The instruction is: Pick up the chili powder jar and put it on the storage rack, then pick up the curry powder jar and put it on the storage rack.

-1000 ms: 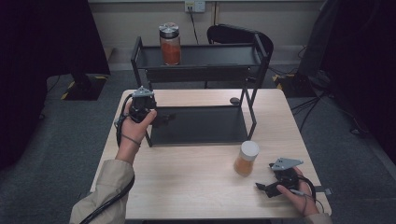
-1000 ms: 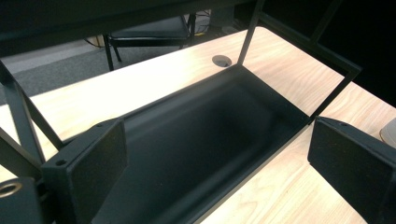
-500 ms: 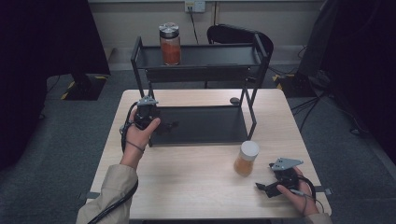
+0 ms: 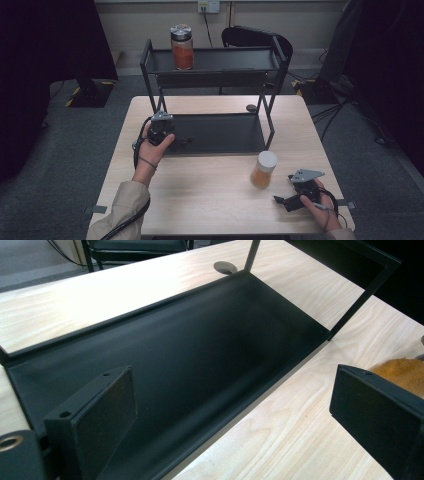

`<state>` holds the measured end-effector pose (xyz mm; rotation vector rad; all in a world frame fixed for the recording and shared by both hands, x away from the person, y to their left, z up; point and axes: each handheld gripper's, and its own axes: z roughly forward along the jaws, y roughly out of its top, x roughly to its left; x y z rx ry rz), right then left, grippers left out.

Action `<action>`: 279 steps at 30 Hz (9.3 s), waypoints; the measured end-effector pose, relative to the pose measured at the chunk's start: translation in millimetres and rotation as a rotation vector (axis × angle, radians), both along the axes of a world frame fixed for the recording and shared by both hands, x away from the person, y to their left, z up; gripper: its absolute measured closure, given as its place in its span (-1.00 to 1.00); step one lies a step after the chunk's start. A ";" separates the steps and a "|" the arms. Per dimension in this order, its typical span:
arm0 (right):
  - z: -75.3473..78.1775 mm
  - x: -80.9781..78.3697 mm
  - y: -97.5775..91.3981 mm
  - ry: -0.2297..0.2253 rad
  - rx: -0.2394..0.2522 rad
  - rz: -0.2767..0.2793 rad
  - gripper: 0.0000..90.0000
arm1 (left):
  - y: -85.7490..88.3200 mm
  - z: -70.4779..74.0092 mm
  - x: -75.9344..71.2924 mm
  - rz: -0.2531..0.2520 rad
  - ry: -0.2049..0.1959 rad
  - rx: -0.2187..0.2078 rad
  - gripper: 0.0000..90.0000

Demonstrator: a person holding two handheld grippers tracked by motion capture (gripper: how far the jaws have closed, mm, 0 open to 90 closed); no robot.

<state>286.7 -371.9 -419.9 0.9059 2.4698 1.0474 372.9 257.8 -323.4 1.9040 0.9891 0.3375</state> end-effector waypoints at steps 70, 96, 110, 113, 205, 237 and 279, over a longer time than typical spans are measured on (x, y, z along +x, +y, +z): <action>0.0 0.0 0.0 0.000 0.000 0.000 -1.00 | 3.8 -79.4 -46.6 0.004 0.030 0.130 -0.91; 0.0 -0.2 0.1 0.000 0.000 -0.001 -1.00 | -0.5 -96.2 -59.5 0.008 0.049 0.254 -0.93; 0.3 0.4 0.1 0.001 -0.002 -0.001 -1.00 | 0.3 -102.3 -63.6 0.007 0.024 0.244 -1.00; 0.4 0.5 0.3 0.001 -0.002 -0.001 -1.00 | 0.4 -102.4 -63.7 0.007 0.024 0.244 -1.00; 73.9 69.7 72.9 -0.036 0.156 0.106 -0.24 | 0.2 -102.5 -64.1 0.008 0.023 0.244 -1.00; 160.6 105.6 123.6 -0.069 0.120 0.181 -0.24 | 0.2 -102.4 -64.1 0.008 0.022 0.246 -1.00; 244.7 137.6 131.0 -0.099 0.128 0.153 -0.23 | 0.1 -102.2 -64.1 0.008 0.023 0.246 -1.00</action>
